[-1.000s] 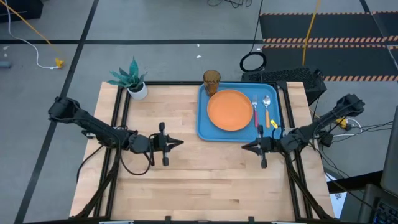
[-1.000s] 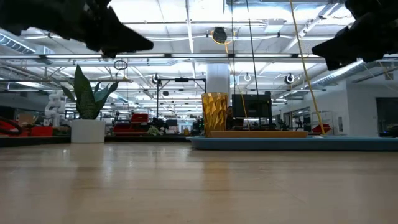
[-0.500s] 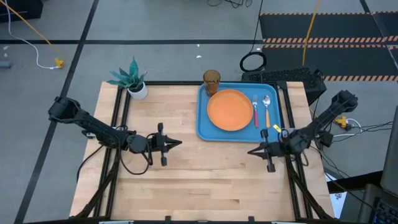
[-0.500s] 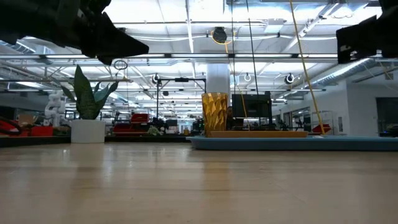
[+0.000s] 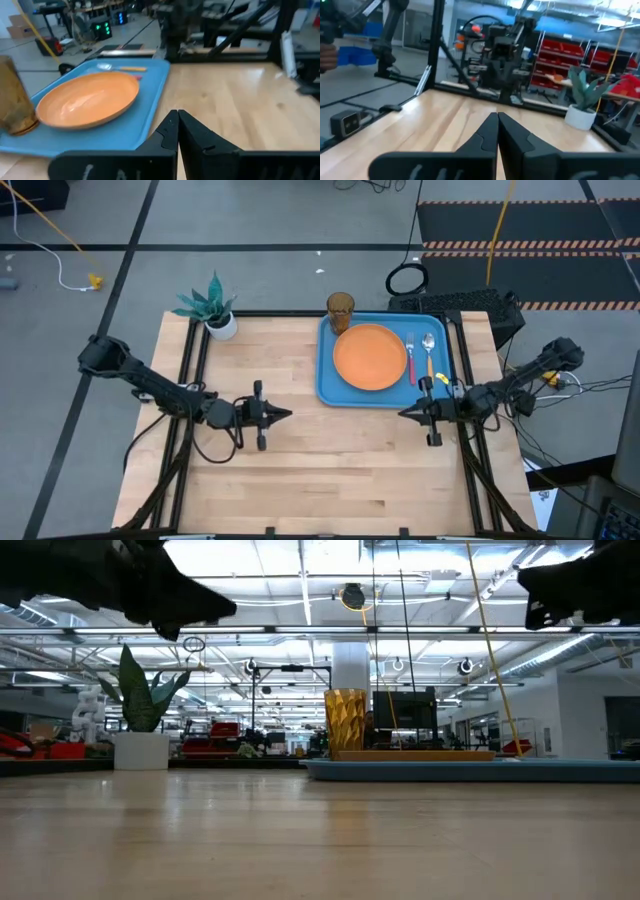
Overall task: Pick and place plate/cup/fork/spoon on tray
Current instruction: Return to Home Position
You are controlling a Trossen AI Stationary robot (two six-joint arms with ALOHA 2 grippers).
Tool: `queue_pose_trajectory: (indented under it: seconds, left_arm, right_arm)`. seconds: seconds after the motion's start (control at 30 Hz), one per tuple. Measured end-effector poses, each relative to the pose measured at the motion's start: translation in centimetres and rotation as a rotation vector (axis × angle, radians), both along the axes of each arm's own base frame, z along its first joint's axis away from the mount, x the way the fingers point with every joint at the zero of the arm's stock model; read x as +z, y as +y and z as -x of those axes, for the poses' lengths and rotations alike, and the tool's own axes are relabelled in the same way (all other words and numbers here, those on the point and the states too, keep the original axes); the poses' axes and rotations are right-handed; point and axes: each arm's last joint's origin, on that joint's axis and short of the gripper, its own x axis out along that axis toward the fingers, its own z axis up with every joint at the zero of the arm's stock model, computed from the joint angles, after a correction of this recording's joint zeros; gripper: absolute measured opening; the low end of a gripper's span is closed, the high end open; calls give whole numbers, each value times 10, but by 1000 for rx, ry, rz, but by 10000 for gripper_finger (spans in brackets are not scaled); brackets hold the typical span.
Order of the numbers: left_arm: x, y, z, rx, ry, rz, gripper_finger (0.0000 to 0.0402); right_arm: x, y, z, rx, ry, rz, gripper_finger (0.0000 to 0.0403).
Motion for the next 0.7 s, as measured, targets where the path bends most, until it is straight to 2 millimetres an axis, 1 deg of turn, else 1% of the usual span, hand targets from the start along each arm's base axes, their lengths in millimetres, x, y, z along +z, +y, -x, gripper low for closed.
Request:
queue_pose_trajectory:
  seconds: [0.13,0.27,0.4,0.47,0.6,0.7]
  left_arm:
    - [3,-5,1,-21,-27,13,12]
    - [3,-7,2,-30,-26,13,5]
    - [3,-7,2,-32,-26,16,9]
    - [3,-7,2,-32,-26,16,13]
    - [2,-7,2,-30,-26,27,12]
    - [2,-8,2,-33,-23,30,4]
  right_arm:
    - [2,-10,-3,-11,-29,31,0]
    - [3,-23,-6,-95,-34,28,0]
    - [3,-30,-8,-19,-43,44,0]
    - [3,-35,-8,-15,-44,48,0]
    - [2,-43,-9,-67,-27,14,0]
    - [4,-49,-8,-177,-40,-50,0]
